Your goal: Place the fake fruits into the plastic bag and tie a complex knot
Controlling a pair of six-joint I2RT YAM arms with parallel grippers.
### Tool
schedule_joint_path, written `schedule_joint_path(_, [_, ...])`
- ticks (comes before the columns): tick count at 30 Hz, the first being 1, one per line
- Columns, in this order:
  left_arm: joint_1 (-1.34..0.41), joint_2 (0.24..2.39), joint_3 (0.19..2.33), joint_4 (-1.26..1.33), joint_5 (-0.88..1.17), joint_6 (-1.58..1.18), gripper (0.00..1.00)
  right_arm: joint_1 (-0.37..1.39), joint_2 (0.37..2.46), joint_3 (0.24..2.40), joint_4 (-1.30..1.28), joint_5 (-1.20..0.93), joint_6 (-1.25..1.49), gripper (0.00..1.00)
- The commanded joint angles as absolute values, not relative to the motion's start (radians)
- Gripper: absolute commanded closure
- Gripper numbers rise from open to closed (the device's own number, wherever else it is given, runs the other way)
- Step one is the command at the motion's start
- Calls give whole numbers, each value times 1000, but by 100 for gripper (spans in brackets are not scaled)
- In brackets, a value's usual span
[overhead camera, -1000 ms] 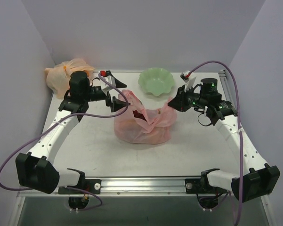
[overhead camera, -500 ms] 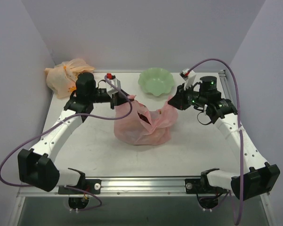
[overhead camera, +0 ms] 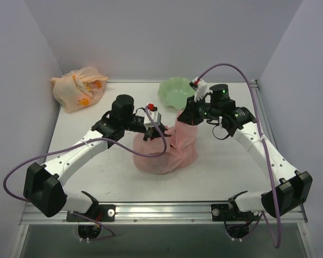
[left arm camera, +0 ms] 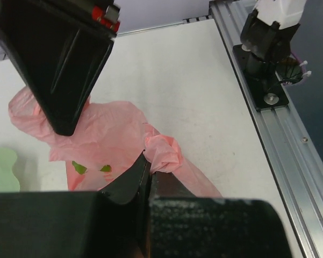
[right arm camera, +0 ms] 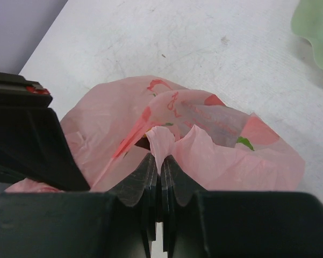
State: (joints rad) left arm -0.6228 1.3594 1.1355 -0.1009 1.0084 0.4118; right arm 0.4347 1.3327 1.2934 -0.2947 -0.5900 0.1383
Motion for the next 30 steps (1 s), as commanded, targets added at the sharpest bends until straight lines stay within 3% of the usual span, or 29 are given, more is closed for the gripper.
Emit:
schedule_joint_path(1, [-626, 1377, 1127, 29, 953, 361, 100, 437, 1301, 1281, -258, -620, 146, 100])
schedule_joint_path(14, [-603, 1445, 1143, 232, 888, 141, 98, 448, 1255, 1246, -242, -750, 25, 100])
schedule_joint_path(17, [-604, 1456, 1134, 241, 900, 114, 89, 446, 1253, 1255, -233, -776, 26, 100])
schedule_joint_path(20, [-601, 1471, 1132, 256, 928, 81, 71, 449, 1252, 1250, -218, -784, 26, 100])
schedule_joint_path(21, [-604, 1474, 1131, 256, 951, 78, 61, 448, 1252, 1249, -215, -785, 26, 100])
schedule_joint_path(25, [-609, 1486, 1121, 327, 956, 32, 49, 448, 1255, 1247, -212, -804, 28, 100])
schedule_joint_path(30, [-614, 1516, 1132, 348, 971, 5, 45, 448, 1258, 1247, -190, -822, 41, 100])
